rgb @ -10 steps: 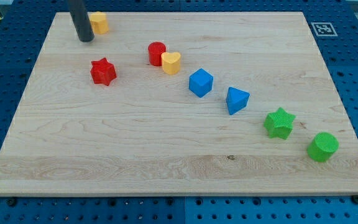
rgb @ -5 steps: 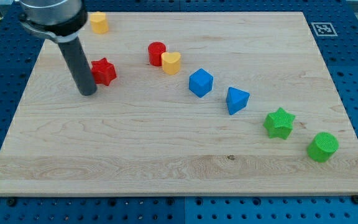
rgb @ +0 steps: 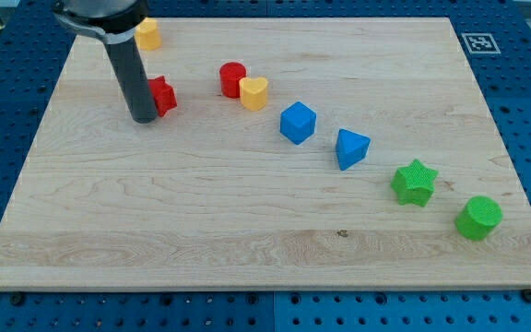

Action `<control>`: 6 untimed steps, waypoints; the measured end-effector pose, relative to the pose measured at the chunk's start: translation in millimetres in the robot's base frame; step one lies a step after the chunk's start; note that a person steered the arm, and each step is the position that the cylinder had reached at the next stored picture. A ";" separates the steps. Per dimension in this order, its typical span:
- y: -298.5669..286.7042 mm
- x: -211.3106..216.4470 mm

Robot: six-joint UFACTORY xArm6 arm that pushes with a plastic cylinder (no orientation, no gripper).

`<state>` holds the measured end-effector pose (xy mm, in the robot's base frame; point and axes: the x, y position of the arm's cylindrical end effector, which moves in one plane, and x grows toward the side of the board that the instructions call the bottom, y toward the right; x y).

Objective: Move the red star slightly up

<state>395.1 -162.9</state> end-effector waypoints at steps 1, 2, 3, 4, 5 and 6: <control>12.4 -13.6; 24.0 -25.6; 28.4 -41.3; 31.1 -62.6; 31.4 -65.7; 31.4 -65.9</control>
